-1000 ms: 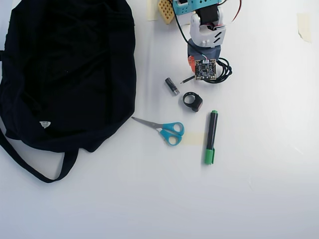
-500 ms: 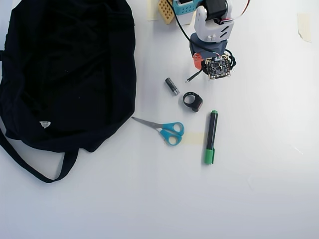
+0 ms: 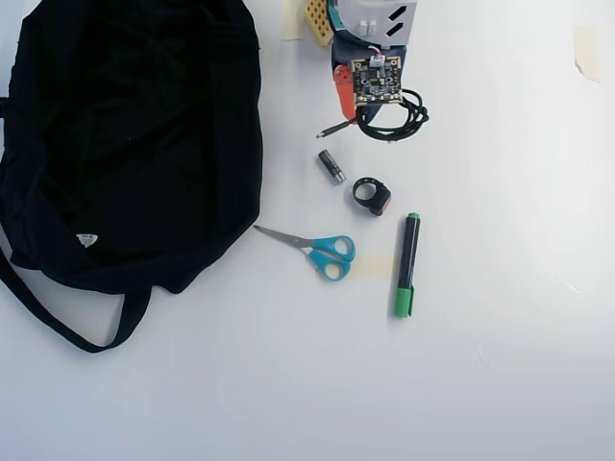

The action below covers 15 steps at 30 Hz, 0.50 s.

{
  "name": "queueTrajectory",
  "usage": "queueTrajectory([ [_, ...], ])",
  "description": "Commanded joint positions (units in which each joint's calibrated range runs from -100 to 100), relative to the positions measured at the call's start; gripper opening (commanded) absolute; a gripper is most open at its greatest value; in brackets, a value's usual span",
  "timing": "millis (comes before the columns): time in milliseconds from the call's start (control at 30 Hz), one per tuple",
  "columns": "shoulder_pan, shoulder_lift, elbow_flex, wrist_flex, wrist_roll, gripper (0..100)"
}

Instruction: Put the cable into the black bag

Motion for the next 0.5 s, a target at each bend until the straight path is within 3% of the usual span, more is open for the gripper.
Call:
queueTrajectory([
  [0, 3.02, -1.68, -1.99, 2.32, 0.66, 2],
  [333, 14.76, -1.1, -2.8, 3.09, 0.71, 2],
  [467, 20.14, -0.69, -2.8, -1.82, 2.33, 2],
])
